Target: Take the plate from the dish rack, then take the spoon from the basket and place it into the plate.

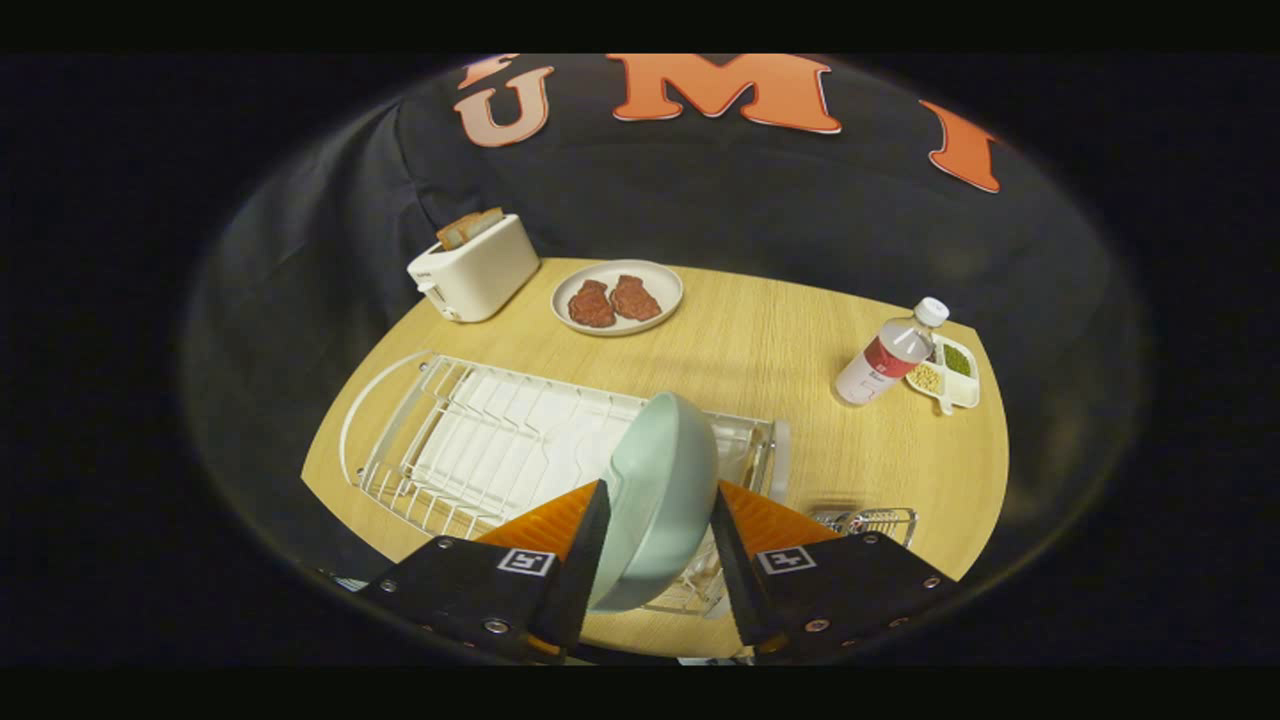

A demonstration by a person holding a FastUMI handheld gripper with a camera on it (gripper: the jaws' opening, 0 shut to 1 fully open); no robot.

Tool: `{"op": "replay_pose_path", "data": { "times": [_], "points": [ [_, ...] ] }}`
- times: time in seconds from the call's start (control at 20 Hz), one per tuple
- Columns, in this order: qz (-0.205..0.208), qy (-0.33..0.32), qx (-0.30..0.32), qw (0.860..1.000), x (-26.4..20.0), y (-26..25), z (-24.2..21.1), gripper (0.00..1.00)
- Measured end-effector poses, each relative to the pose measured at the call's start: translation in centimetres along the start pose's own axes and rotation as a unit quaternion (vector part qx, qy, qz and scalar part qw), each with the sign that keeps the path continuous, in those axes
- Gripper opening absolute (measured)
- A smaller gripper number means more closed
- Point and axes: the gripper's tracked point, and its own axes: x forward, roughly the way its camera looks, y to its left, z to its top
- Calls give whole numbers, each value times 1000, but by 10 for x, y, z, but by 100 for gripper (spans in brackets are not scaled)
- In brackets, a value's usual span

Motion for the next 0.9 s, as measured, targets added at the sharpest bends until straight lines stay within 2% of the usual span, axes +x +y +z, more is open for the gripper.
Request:
{"op": "replay_pose_path", "data": {
  "times": [0.1, 0.25, 0.4, 0.55, 0.65, 0.9],
  "points": [
    [-2, 43, 1, 999, 7, 3, -15, 52],
    [-19, 67, 23, 997, 12, 5, -19, 47],
    [-58, 129, 63, 988, 10, -2, -39, 39],
    [-42, 137, 105, 984, 11, 14, -38, 36],
    [-54, 134, 102, 984, 9, 13, -38, 36],
    [-138, 107, 90, 981, -3, 0, -25, 30]
  ]
}}
